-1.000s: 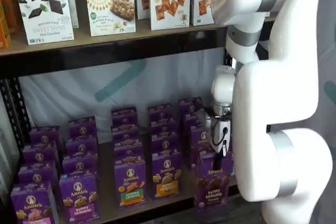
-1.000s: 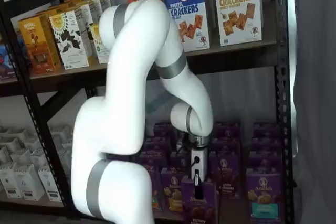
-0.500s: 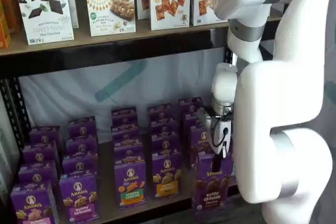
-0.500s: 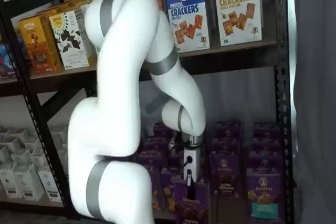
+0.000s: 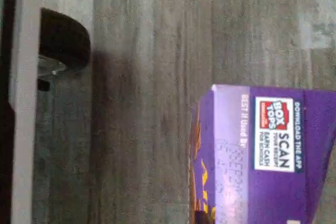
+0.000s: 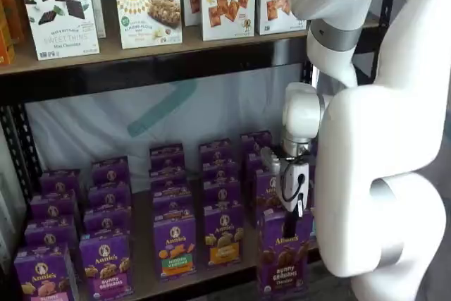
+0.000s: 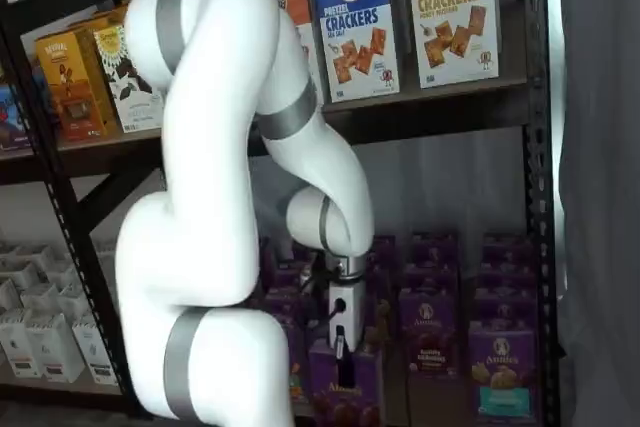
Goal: Pick up the purple box with a brown patch in the center, on the bottom shelf, the fifth box from the left
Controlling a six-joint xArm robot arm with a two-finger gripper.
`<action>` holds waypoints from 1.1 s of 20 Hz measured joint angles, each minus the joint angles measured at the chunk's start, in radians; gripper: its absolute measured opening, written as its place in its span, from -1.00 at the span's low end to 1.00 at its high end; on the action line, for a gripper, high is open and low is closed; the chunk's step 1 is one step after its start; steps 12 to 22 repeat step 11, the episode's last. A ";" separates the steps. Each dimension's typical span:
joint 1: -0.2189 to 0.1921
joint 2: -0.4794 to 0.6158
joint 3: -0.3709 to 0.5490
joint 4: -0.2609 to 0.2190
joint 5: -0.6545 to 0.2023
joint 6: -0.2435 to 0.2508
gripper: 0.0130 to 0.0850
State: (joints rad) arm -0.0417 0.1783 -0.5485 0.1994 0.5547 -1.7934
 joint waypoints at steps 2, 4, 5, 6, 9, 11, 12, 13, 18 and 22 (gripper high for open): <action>0.012 -0.029 0.018 -0.002 0.021 0.015 -0.67; 0.024 -0.059 0.035 0.001 0.039 0.025 -0.67; 0.029 -0.073 0.044 0.006 0.045 0.025 -0.67; 0.034 -0.092 0.056 0.016 0.050 0.023 -0.67; 0.047 -0.151 0.089 0.049 0.067 0.009 -0.67; 0.052 -0.182 0.107 0.052 0.067 0.013 -0.67; 0.052 -0.182 0.107 0.052 0.067 0.013 -0.67; 0.052 -0.182 0.107 0.052 0.067 0.013 -0.67; 0.052 -0.182 0.107 0.052 0.067 0.013 -0.67; 0.052 -0.182 0.107 0.052 0.067 0.013 -0.67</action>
